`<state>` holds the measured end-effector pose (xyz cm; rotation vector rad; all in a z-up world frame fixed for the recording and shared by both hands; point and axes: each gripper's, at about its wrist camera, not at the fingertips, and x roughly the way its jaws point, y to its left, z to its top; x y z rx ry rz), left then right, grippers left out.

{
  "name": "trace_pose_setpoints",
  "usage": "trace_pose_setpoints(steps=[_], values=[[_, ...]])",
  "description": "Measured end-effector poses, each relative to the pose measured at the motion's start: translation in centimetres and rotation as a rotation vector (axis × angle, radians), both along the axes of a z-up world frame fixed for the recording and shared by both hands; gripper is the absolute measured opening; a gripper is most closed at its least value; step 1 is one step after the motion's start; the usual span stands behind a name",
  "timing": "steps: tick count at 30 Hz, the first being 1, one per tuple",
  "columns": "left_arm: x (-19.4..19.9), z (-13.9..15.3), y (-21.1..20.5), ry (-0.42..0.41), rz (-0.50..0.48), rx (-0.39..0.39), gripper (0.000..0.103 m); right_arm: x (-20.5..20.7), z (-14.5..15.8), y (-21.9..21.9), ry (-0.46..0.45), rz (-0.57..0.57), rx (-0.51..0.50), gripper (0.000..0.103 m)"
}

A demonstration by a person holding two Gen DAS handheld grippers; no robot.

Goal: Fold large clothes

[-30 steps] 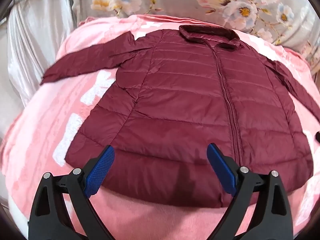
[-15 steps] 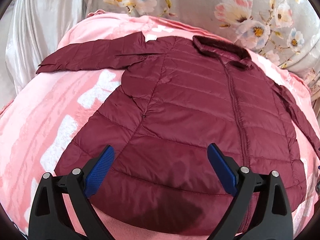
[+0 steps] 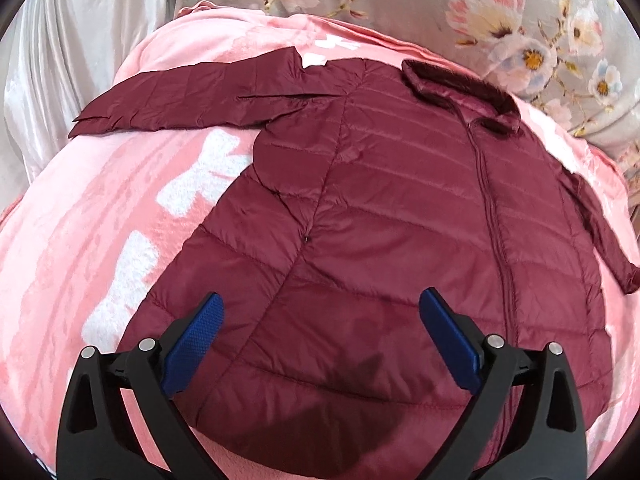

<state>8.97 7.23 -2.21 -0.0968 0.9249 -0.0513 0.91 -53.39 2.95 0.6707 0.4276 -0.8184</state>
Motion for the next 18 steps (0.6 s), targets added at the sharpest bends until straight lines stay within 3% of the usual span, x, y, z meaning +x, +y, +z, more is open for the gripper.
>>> trace_pose_setpoints(steps=[3,7,11,15,18], values=[[0.6,0.4,0.5,0.002,0.007,-0.044,0.096,5.8,5.5,8.8,-0.042,0.262,-0.15,0.005],[1.2,1.5,1.3,-0.025,0.024,-0.077,0.096,12.1,7.9,20.7,-0.062,0.594,-0.233,0.004],[1.8,2.7,2.5,-0.056,0.041,-0.1,0.096,17.2,5.7,31.0,-0.038,0.873,-0.203,0.004],[2.6,3.4,3.7,-0.079,0.051,-0.13,0.096,19.8,1.8,38.1,0.009,1.025,-0.168,0.004],[3.8,3.3,4.5,-0.087,0.053,-0.174,0.096,21.8,-2.0,41.6,0.088,1.123,-0.148,0.012]])
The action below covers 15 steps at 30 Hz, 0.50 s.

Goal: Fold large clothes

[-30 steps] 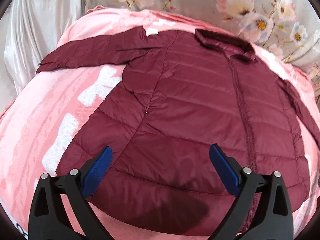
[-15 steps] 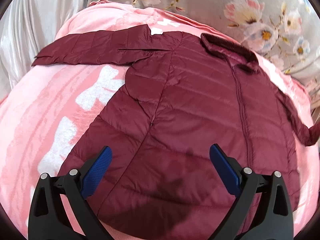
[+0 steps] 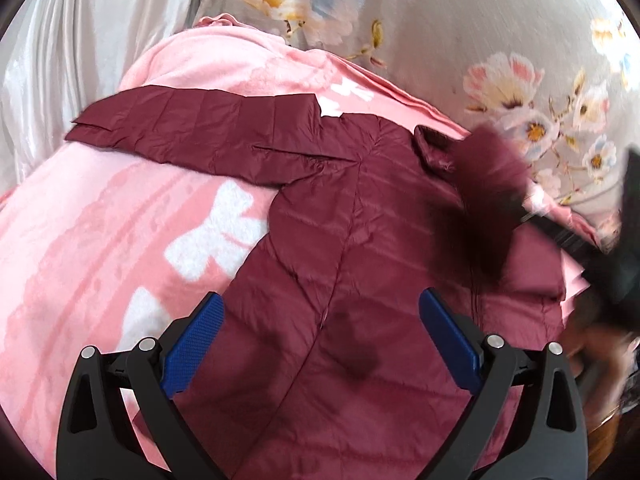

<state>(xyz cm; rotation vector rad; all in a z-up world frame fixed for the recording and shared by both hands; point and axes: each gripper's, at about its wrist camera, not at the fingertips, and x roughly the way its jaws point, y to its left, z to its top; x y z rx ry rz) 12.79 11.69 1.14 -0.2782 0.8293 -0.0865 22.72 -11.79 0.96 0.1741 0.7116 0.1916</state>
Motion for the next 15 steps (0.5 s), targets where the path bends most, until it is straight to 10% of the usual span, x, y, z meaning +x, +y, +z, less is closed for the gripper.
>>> trace_pose_setpoints(steps=[7,15], values=[[5.6,-3.2,0.9,0.072,-0.041,-0.325,0.096,-3.1,-1.4,-1.6,-0.018,-0.027,0.048,0.05],[10.8,-7.3,-2.0,0.158,-0.05,-0.41,0.095,-10.7,-2.9,-18.4,0.002,-0.442,0.267,0.055]])
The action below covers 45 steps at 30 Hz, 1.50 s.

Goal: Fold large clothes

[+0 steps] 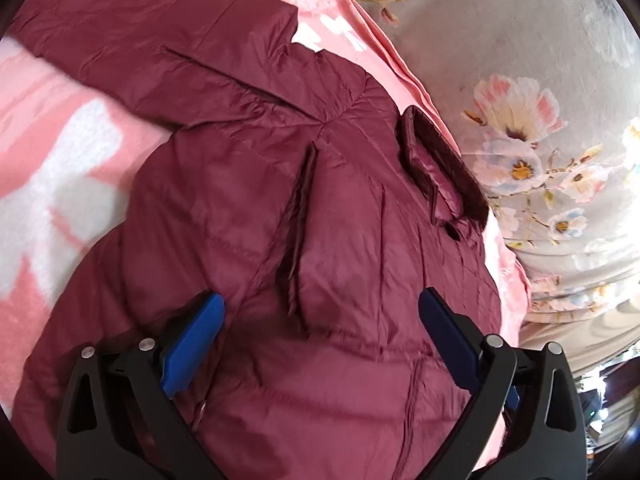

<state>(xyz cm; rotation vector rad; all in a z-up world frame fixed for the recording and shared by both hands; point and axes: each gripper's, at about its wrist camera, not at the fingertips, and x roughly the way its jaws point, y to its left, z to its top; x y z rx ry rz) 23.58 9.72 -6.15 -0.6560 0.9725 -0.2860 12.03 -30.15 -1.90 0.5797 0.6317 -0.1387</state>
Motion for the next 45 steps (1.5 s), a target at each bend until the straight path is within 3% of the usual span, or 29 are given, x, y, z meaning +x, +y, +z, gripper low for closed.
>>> trace_pose_setpoints(steps=[2,4,7,8,9,12,14,16,19,22,24,26,28,31,34,36,38,43,45], values=[[0.3,0.2,-0.8,-0.011,-0.022,-0.001,0.088,-1.1,-1.0,-3.4,0.012,-0.081,0.05,0.055],[0.9,0.1,-1.5,-0.005,-0.055,-0.03,0.071,-1.5,-1.9,-6.0,0.01,-0.137,0.096,0.054],[1.8,0.3,-2.7,-0.001,-0.099,-0.008,0.041,-1.1,-3.2,-8.5,0.017,-0.184,0.148,0.054],[2.1,0.5,-3.0,-0.012,-0.117,0.012,0.023,-1.0,-3.7,-9.0,0.017,-0.189,0.172,0.054],[2.4,0.8,-3.3,-0.021,-0.129,0.031,0.013,-0.4,-4.4,-9.8,0.019,-0.195,0.214,0.054],[3.1,2.3,-2.7,-0.057,-0.118,0.087,0.004,0.7,-5.2,-10.8,0.013,-0.208,0.283,0.051],[3.5,3.2,-2.1,-0.088,-0.104,0.129,0.003,1.2,-5.6,-11.4,-0.009,-0.214,0.328,0.04],[3.8,4.1,-1.7,-0.114,-0.089,0.177,0.002,1.8,-5.4,-12.0,-0.046,-0.199,0.391,0.005],[3.9,4.1,-1.0,-0.124,-0.075,0.228,0.002,1.4,-3.4,-11.7,-0.143,-0.197,0.406,0.003],[3.9,2.4,-0.6,-0.09,-0.079,0.256,0.002,-0.2,-1.1,-10.6,-0.21,-0.209,0.325,0.002],[3.7,0.7,-0.9,-0.057,-0.095,0.273,0.002,-0.7,-1.2,-9.7,-0.15,-0.24,0.23,0.002],[3.3,-1.2,-1.4,-0.038,-0.103,0.301,0.002,0.3,-2.6,-9.1,-0.016,-0.253,0.116,0.002],[2.9,-1.4,-1.9,-0.076,-0.093,0.334,0.002,1.7,-5.2,-8.9,0.12,-0.23,0.068,0.001],[2.6,-0.9,-2.4,-0.094,-0.089,0.375,0.003,1.3,-5.0,-8.8,0.145,-0.224,0.053,0.006],[1.8,0.7,-1.7,-0.138,-0.08,0.39,0.009,-0.8,-3.1,-8.5,0.142,-0.229,-0.027,0.01],[1.2,2.2,-1.3,-0.18,-0.049,0.446,0.03,-1.9,-1.1,-8.3,0.122,-0.269,-0.079,0.013],[0.6,4.1,-1.1,-0.241,-0.027,0.462,0.034,-2.4,0.4,-8.3,0.088,-0.276,-0.102,0.013],[2.9,6.8,-3.9,-0.281,-0.078,0.371,0.034,3.6,3.8,-5.5,0.048,-0.171,-0.205,0.012],[4.4,6.4,-6.2,-0.278,-0.098,0.395,0.034,6.6,3.7,-4.2,0.061,-0.12,-0.243,0.01]])
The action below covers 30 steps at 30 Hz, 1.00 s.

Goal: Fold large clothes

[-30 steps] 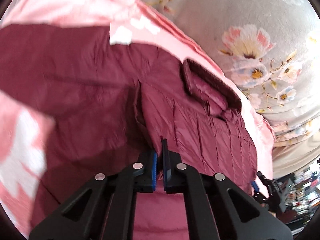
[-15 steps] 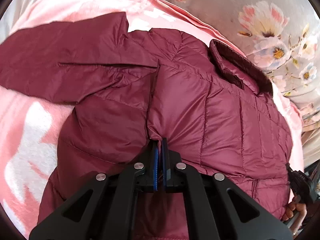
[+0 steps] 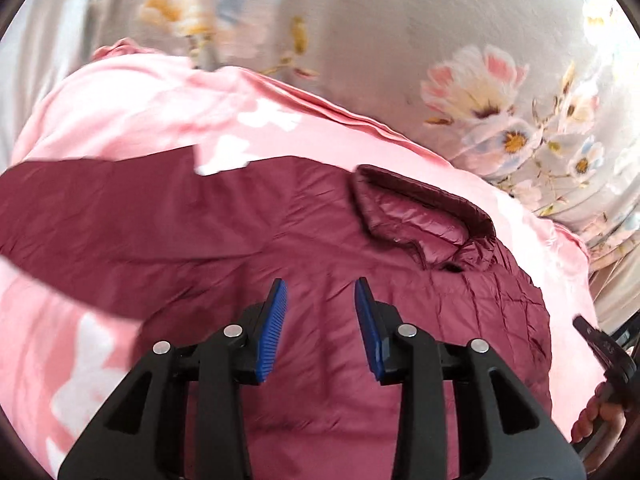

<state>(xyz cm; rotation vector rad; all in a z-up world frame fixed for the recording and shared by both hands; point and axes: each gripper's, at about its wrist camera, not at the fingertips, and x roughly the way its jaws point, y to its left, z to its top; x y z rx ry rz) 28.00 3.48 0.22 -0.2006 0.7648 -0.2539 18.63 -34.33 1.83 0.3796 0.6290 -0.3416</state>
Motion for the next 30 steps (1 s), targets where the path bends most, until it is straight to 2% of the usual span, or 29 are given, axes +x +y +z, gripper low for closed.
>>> trace_pose_setpoints(steps=[3,6,8,11,18,24,29,30], values=[[2.0,-1.7,-2.6,0.049,-0.019,0.032,0.034,3.8,-1.3,1.1,0.062,0.037,-0.045,0.006],[3.7,-4.3,-3.7,0.115,-0.007,0.062,0.033,5.6,-2.8,0.7,0.125,0.036,-0.084,0.006],[3.5,-5.6,-3.2,0.13,0.003,0.064,0.033,6.0,-3.6,0.0,0.152,0.014,-0.095,0.006],[3.4,-6.8,-2.9,0.126,-0.002,0.062,0.033,5.5,-5.0,-1.7,0.178,-0.018,-0.073,0.0],[2.5,-7.7,-3.5,0.078,-0.015,0.106,0.033,4.7,-6.8,-2.2,0.177,-0.016,-0.06,0.0],[1.7,-8.1,-3.0,0.057,-0.018,0.094,0.032,4.5,-7.1,-2.8,0.167,-0.013,-0.014,0.0],[1.5,-7.7,-3.4,0.055,-0.013,0.121,0.032,5.0,-5.9,-1.4,0.234,-0.019,-0.097,0.0],[1.0,-7.4,-3.1,0.064,-0.012,0.115,0.032,4.3,-4.8,-0.6,0.217,-0.011,-0.102,0.005]])
